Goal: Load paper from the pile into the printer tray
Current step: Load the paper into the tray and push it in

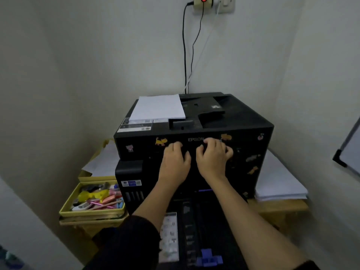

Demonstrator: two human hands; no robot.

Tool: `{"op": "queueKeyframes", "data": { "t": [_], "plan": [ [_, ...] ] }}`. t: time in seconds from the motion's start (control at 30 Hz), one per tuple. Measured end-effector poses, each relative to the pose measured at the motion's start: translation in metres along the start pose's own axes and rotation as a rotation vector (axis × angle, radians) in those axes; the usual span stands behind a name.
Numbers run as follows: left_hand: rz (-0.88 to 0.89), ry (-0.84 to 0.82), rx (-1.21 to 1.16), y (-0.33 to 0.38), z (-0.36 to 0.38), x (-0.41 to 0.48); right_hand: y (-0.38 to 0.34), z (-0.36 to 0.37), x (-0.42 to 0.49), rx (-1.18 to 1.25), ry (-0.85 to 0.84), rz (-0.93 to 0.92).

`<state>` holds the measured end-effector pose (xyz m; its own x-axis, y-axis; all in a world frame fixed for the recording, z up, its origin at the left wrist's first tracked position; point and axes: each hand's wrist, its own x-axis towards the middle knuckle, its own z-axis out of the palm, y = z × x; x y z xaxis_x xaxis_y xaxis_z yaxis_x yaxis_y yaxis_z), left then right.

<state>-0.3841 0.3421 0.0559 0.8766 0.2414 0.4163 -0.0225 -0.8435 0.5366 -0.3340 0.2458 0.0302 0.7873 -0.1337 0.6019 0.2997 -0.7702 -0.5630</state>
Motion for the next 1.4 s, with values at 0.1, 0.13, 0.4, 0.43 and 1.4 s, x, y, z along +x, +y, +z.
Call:
{"op": "queueKeyframes", "data": {
  "t": [0.1,0.13,0.4,0.43,1.4],
  "plan": [
    [0.055,0.165,0.037,0.002,-0.013,0.053,-0.029,0.004,0.055,0.088,0.002,-0.056],
    [0.066,0.198,0.057,0.002,-0.016,0.069,-0.036,0.007,0.070,0.101,-0.002,-0.076],
    [-0.080,0.034,0.354,-0.035,-0.025,0.161,-0.060,0.059,0.162,0.341,-0.323,0.238],
    [-0.092,0.002,0.377,-0.039,-0.024,0.166,-0.061,0.066,0.169,0.377,-0.356,0.302],
    [-0.627,0.086,-0.218,-0.080,-0.061,0.260,-0.077,0.083,0.248,0.724,-0.485,0.417]
  ]
}}
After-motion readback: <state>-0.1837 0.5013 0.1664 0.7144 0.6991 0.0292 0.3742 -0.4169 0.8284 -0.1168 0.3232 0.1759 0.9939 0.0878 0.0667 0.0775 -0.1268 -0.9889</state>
